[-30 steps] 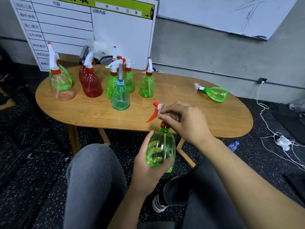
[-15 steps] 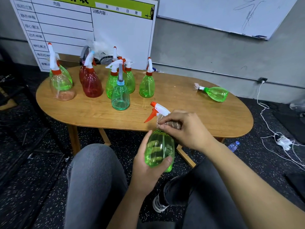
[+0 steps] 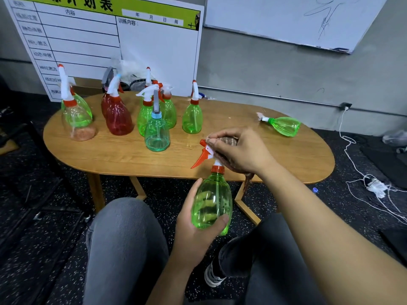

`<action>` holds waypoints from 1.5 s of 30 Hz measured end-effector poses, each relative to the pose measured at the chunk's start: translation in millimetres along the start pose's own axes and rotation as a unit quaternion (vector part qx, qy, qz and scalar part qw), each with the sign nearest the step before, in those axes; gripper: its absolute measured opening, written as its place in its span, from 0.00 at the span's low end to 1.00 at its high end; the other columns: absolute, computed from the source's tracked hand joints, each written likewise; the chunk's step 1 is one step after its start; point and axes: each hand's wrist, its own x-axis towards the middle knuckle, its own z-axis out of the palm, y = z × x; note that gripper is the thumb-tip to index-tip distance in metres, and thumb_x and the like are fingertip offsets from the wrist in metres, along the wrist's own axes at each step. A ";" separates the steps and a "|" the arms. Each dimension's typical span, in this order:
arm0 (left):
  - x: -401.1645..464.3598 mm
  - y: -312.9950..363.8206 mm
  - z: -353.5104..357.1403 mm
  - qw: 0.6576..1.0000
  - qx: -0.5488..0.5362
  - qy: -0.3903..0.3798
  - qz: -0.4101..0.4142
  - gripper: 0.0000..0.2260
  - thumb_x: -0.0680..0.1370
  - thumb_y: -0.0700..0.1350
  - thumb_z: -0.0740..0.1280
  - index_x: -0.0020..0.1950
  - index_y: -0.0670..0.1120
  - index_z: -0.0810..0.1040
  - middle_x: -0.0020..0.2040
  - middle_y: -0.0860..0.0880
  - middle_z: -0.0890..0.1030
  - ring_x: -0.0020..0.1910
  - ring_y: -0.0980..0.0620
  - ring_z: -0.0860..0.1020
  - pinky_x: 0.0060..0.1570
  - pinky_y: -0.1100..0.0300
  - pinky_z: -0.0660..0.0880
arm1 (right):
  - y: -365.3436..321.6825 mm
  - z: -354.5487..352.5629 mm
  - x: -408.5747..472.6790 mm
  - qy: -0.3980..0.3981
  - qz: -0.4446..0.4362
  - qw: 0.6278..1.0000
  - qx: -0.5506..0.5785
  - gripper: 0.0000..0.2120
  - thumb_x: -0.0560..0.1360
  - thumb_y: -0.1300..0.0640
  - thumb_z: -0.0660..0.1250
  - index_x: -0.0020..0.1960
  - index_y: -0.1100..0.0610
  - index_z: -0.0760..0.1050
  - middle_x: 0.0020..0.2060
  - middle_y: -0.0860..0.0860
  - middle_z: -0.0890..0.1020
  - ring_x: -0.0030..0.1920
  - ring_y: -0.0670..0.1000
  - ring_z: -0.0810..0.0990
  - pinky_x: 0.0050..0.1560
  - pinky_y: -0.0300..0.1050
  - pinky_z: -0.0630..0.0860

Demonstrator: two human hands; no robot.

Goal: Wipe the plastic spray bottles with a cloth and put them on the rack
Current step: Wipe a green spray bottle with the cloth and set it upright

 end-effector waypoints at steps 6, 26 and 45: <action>-0.4 4.2 -3.8 1.000 -0.012 0.024 -0.001 0.38 0.75 0.30 0.76 0.79 0.52 0.65 0.60 0.68 0.83 0.60 0.64 0.82 0.54 0.71 0.78 | 7.6 -8.9 -12.6 -0.069 0.080 0.994 0.013 0.09 0.77 0.49 0.75 0.54 0.51 0.87 0.41 0.45 0.88 0.32 0.38 0.81 0.34 0.30 0.73; 1.3 -0.4 -3.1 1.000 -0.015 0.015 -0.015 0.39 0.75 0.34 0.78 0.81 0.51 0.66 0.63 0.59 0.84 0.63 0.57 0.83 0.57 0.65 0.80 | 15.6 -15.5 -15.4 -0.063 0.094 0.982 -0.149 0.08 0.76 0.42 0.76 0.50 0.45 0.87 0.40 0.42 0.85 0.36 0.47 0.82 0.37 0.43 0.76; 1.8 1.6 0.9 1.000 -0.010 0.008 -0.009 0.40 0.73 0.35 0.80 0.81 0.51 0.66 0.65 0.59 0.84 0.64 0.56 0.83 0.60 0.65 0.78 | -12.4 24.7 -20.8 0.068 -0.070 0.989 -0.112 0.18 0.76 0.36 0.67 0.59 0.44 0.85 0.46 0.40 0.81 0.43 0.42 0.81 0.45 0.50 0.84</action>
